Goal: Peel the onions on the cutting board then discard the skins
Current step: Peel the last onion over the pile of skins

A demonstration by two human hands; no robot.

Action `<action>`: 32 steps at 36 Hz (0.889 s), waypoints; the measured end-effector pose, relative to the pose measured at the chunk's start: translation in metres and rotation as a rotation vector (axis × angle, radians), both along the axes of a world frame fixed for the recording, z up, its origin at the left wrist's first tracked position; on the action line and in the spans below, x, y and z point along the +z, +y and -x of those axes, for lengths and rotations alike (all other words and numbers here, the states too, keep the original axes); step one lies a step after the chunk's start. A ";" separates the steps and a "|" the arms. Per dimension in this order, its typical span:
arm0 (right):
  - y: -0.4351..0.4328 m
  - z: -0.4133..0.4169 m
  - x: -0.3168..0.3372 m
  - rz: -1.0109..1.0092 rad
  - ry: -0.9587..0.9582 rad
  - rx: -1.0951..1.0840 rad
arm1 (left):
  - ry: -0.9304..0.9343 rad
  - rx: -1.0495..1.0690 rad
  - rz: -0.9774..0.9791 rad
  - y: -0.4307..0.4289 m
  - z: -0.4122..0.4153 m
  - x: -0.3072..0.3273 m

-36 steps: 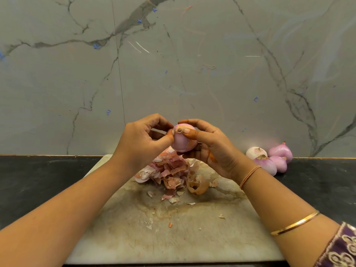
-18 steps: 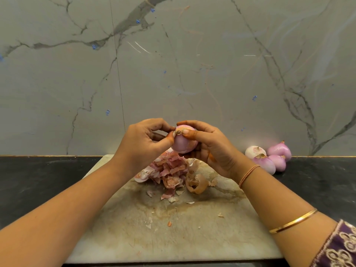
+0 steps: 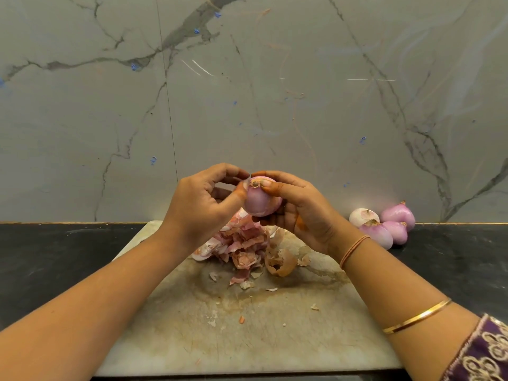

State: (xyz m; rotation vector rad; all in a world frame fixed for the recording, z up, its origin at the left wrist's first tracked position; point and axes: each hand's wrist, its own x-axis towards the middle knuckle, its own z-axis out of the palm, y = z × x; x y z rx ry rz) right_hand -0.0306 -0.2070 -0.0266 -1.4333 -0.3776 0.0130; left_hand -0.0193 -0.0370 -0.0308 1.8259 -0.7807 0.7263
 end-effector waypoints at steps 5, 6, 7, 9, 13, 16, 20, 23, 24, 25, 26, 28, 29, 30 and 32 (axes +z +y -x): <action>0.002 -0.002 -0.001 0.029 -0.023 -0.026 | -0.015 0.052 -0.016 -0.003 0.000 -0.002; 0.002 -0.002 -0.002 0.031 -0.026 -0.028 | -0.012 0.060 -0.010 -0.004 -0.001 -0.003; 0.003 -0.002 -0.002 0.029 -0.028 -0.030 | -0.014 0.063 -0.007 -0.005 -0.001 -0.004; 0.004 -0.002 -0.003 0.024 -0.033 -0.025 | -0.031 0.080 -0.011 -0.007 -0.001 -0.005; 0.006 -0.002 -0.003 0.028 -0.041 -0.015 | -0.095 0.201 -0.053 -0.008 -0.004 -0.005; 0.006 -0.002 -0.002 0.020 -0.052 -0.020 | -0.021 0.238 0.020 -0.008 -0.005 -0.003; 0.004 -0.001 -0.002 0.009 -0.064 -0.015 | 0.172 0.213 0.159 -0.007 -0.008 -0.002; 0.004 -0.001 -0.001 0.002 -0.080 -0.006 | 0.317 0.171 0.292 -0.005 -0.012 -0.002; 0.004 0.000 0.000 0.000 -0.087 -0.004 | 0.360 0.156 0.339 -0.004 -0.014 -0.002; 0.004 0.000 0.000 -0.003 -0.094 0.000 | 0.398 0.141 0.379 -0.004 -0.015 -0.003; 0.004 0.000 0.001 -0.008 -0.099 0.006 | 0.425 0.131 0.403 -0.004 -0.016 -0.003; 0.005 0.001 0.002 -0.023 -0.105 0.025 | 0.445 0.137 0.414 -0.003 -0.018 -0.003; 0.005 0.002 0.002 -0.033 -0.106 0.035 | 0.448 0.146 0.410 -0.002 -0.019 -0.003; 0.006 0.002 0.002 -0.041 -0.107 0.042 | 0.450 0.156 0.404 -0.001 -0.020 -0.003; 0.006 0.002 0.003 -0.055 -0.107 0.057 | 0.448 0.190 0.374 0.000 -0.023 -0.004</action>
